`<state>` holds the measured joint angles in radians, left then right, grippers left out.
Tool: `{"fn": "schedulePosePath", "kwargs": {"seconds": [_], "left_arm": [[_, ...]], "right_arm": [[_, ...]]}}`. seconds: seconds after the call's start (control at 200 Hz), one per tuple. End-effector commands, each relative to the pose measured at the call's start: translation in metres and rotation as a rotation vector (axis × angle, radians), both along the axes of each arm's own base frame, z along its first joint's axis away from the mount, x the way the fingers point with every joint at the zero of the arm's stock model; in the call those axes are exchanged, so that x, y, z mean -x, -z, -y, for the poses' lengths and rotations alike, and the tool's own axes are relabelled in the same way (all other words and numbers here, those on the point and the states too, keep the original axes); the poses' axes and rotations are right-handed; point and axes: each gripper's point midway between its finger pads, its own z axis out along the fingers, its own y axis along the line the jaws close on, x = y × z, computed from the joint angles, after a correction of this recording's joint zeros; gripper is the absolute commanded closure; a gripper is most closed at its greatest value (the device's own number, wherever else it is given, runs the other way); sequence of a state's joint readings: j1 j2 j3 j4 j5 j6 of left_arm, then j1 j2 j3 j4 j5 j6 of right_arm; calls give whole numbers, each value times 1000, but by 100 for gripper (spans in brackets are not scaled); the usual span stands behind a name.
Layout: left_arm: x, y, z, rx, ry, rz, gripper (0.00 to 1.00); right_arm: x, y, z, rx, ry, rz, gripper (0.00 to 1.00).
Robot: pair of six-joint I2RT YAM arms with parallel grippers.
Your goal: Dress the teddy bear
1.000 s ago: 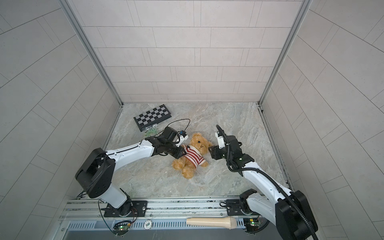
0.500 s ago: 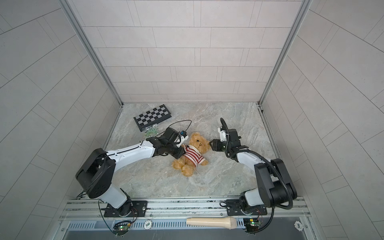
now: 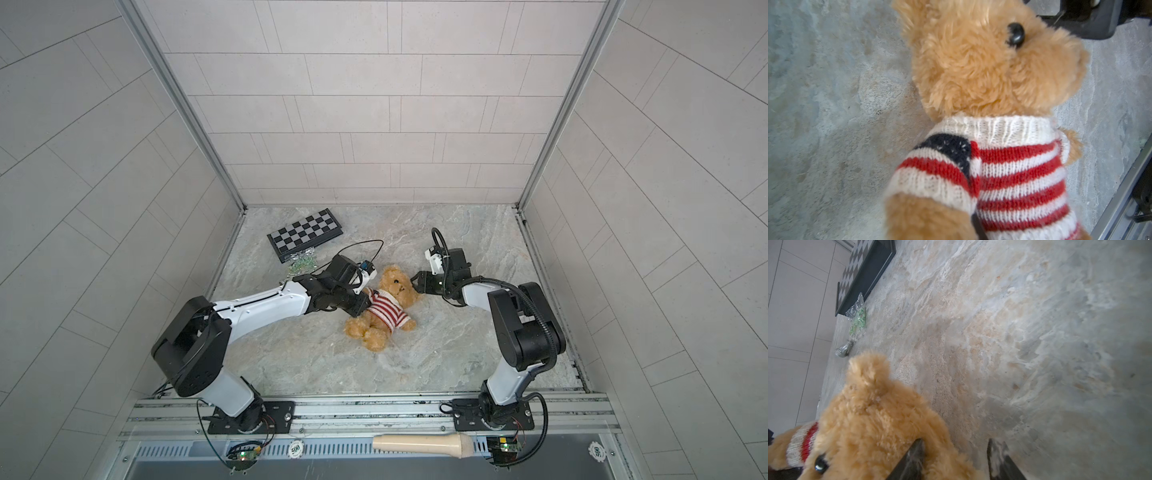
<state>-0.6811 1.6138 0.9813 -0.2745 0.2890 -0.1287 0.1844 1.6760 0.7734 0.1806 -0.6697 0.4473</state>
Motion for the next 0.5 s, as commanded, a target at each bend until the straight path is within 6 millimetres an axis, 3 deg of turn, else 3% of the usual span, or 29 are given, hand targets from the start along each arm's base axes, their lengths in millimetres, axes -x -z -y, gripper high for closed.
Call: {"fn": "schedulePosePath", "kwargs": {"seconds": [0.0, 0.1, 0.195, 0.295, 0.395, 0.491], "left_arm": [[-1, 14, -6, -49, -5, -3, 81], [-3, 14, -6, -49, -18, 4, 80], [-7, 10, -7, -44, -41, 19, 77], [-10, -7, -5, -4, -68, 49, 71], [-12, -25, -4, 42, -92, 71, 60], [-11, -36, -10, 45, -126, 76, 49]], "right_arm": [[5, -11, -9, -72, -30, 16, 51], [11, -20, -14, -147, -22, 30, 61], [15, -26, -16, -191, -13, 34, 78], [19, -40, -16, -209, -11, 58, 92], [24, -57, -13, -196, -9, 91, 100], [30, -72, -7, -171, 1, 127, 100]]}}
